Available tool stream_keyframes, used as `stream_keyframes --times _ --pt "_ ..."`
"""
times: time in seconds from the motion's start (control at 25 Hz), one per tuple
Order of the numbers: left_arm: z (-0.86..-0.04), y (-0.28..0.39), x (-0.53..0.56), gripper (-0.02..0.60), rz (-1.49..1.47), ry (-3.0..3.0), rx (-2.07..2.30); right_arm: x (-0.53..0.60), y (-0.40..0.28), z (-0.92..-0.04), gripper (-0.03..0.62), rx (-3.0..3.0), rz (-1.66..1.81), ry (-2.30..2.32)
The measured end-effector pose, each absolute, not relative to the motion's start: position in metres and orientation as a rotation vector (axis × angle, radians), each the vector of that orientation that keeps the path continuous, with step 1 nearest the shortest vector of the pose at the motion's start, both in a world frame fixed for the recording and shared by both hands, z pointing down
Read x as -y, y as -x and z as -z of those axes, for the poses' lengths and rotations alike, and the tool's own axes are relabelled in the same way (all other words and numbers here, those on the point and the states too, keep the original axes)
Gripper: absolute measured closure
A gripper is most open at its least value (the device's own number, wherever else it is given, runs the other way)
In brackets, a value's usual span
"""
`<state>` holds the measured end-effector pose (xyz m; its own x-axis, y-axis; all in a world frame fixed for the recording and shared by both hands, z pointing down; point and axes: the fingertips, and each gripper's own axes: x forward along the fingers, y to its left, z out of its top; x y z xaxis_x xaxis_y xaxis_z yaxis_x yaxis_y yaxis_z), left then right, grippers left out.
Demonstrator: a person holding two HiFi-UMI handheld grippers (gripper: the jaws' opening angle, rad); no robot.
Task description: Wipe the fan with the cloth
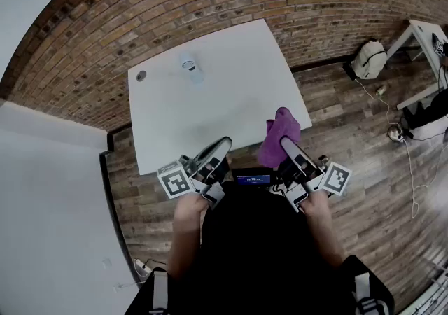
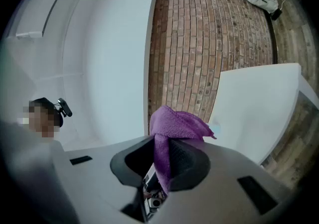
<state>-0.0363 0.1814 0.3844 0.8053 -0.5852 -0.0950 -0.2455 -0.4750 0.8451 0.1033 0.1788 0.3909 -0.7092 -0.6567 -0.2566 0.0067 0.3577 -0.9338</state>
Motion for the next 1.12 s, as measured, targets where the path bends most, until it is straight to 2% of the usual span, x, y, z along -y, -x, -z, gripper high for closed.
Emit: stream_keyframes --times 0.28,0.6,0.84,1.12 --pt "-0.388 0.052 -0.184 0.584 0.477 -2.083 0.654 -0.185 -0.116 -0.407 0.533 -1.940 1.390 0.581" --pt "-0.390 0.098 -0.207 0.583 0.541 -1.927 0.737 -0.174 -0.086 -0.376 0.533 -1.937 1.376 0.468" --pt "-0.390 0.131 -0.172 0.584 0.586 -1.946 0.680 -0.143 -0.085 -0.422 0.533 -1.988 1.421 0.691" --pt "-0.403 0.173 -0.121 0.584 0.655 -1.938 0.594 -0.110 -0.034 -0.421 0.533 -2.000 1.415 0.780"
